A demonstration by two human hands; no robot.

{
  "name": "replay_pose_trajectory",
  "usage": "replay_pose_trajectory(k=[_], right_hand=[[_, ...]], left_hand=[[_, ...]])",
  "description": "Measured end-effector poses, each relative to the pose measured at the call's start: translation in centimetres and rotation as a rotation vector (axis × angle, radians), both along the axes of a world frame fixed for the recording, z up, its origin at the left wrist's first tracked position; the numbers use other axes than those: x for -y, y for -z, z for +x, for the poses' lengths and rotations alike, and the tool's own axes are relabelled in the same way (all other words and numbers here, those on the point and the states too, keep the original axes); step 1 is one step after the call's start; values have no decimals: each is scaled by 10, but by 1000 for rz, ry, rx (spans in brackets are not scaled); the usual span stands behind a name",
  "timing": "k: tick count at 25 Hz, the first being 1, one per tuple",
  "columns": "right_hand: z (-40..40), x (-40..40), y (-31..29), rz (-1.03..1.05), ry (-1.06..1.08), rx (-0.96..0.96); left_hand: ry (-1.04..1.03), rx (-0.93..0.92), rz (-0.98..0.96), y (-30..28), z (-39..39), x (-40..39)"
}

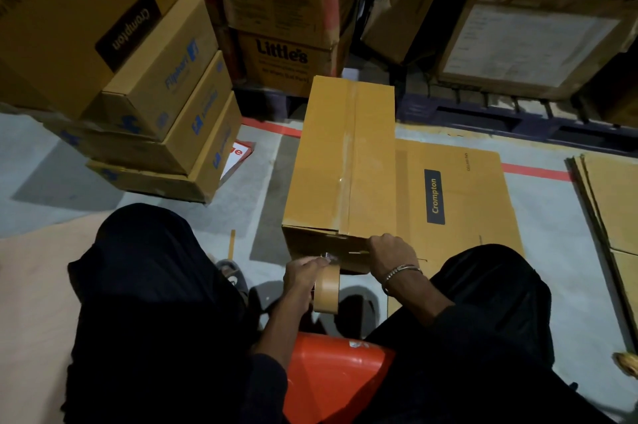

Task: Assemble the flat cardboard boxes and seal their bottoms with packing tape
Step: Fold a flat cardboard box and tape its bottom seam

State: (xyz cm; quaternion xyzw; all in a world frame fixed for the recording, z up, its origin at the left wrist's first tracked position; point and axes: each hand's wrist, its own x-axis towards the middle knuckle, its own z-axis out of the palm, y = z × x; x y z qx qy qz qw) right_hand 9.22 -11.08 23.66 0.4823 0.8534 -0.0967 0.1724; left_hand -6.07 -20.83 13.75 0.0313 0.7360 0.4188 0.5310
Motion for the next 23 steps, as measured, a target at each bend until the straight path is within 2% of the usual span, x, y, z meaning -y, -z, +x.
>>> replay_pose_trajectory(k=[3, 7, 9, 14, 18, 23], right_hand=[[5, -8, -10, -93, 73, -95], [-9, -24, -3, -69, 237, -450], [-20, -35, 10, -81, 246, -534], [-33, -43, 41, -138, 154, -388], [-34, -49, 51, -72, 162, -433], [-33, -52, 56, -74, 49, -386]], left_hand=[[-28, -55, -59, 4, -3, 3], [-49, -74, -86, 2, -5, 5], [-53, -71, -99, 2, -5, 6], [-91, -73, -105, 6, -8, 9], [-83, -64, -80, 11, -8, 10], [-66, -65, -85, 6, -8, 10]])
